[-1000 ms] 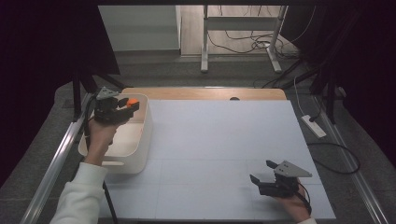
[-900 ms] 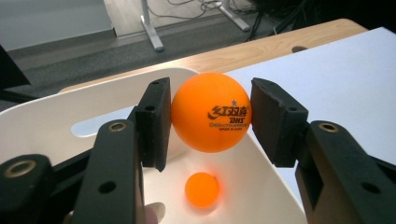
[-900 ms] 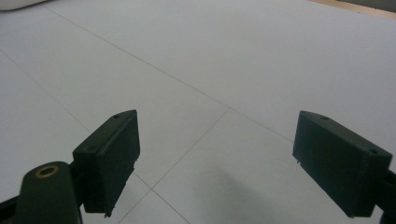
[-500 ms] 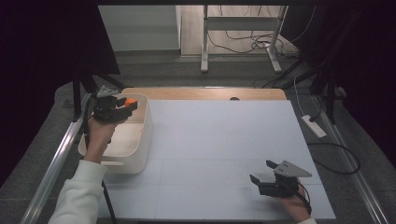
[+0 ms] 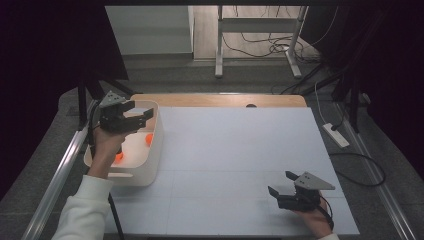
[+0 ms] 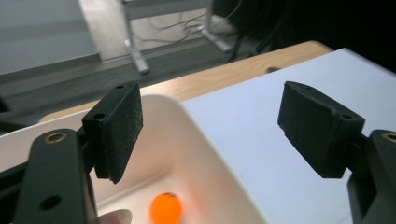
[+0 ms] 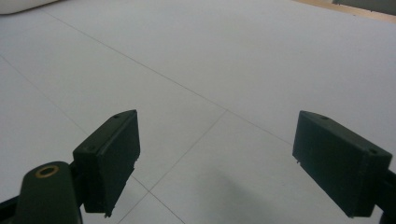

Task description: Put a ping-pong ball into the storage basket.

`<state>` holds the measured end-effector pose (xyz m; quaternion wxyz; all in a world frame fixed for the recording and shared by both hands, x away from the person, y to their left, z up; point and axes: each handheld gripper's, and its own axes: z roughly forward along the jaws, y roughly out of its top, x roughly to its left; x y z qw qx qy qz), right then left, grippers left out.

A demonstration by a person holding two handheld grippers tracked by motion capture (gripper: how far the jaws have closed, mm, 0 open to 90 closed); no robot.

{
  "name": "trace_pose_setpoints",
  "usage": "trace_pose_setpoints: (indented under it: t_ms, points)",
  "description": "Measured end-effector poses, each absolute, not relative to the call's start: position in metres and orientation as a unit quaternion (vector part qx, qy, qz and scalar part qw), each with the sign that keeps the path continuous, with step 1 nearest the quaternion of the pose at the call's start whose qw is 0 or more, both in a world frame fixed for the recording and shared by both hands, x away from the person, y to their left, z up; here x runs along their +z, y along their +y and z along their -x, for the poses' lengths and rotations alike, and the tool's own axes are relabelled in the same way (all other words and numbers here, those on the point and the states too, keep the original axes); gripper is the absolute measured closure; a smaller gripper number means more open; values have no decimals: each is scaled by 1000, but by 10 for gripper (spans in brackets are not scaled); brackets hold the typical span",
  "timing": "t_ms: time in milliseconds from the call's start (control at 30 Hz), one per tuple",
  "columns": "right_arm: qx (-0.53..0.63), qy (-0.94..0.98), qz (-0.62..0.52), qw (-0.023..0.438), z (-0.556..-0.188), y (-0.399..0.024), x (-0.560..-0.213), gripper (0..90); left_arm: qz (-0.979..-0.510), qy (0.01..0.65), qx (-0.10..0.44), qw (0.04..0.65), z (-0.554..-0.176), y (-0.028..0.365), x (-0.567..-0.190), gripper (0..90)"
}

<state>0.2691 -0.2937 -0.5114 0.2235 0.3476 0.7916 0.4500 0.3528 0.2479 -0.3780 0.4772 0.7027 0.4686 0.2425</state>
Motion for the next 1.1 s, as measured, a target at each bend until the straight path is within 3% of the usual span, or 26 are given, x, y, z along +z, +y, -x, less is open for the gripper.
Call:
trace_pose_setpoints:
  t_ms: [367,1100]
  points:
    - [456,790,-344,222,-270,-294,-511,151,-703,433,201,527,-333,240,-374,195]
    - [452,794,-342,220,-271,-291,-512,151,-718,387,172,552,-310,210,-381,180]
